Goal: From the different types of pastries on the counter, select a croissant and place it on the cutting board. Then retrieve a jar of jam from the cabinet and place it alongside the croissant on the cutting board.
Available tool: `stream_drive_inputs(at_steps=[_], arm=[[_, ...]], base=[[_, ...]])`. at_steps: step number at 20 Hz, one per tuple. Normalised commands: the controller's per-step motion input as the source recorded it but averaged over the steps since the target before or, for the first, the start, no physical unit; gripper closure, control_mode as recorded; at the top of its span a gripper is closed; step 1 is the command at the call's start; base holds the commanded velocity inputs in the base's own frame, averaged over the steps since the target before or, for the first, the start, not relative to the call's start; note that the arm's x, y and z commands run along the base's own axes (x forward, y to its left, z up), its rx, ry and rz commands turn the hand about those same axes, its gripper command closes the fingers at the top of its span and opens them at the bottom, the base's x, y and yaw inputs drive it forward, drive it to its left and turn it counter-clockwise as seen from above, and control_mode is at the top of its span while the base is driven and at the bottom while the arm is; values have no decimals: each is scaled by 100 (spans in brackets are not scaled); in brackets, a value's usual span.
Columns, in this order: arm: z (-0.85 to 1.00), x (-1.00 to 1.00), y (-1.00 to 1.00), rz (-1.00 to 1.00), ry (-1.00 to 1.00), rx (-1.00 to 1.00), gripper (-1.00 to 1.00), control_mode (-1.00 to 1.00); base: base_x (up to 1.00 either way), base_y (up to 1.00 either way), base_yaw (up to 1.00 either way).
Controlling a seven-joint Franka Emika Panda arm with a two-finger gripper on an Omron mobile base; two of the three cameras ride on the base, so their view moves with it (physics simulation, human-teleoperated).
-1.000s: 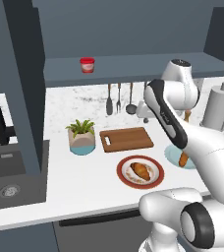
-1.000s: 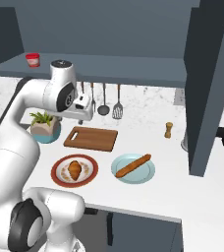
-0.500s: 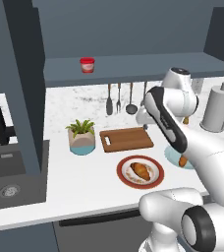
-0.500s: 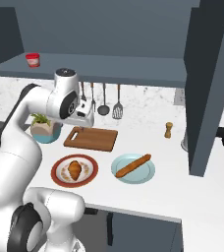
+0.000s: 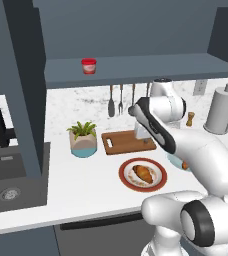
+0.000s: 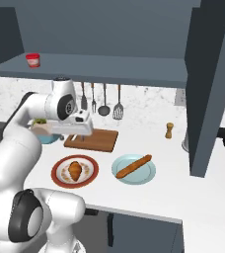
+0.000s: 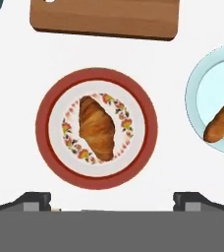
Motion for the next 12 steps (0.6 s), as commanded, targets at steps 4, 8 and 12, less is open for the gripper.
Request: stream_drive_inputs(at_steps=[4,8,12], arm=[[-44,0,8,0,4,-1,-100,-100],[-47,0,4,0,0,0,-100,-100],[-47,0,3,0,0,0,-100,-100]], base=[[0,0,0],[0,0,0],[0,0,0]])
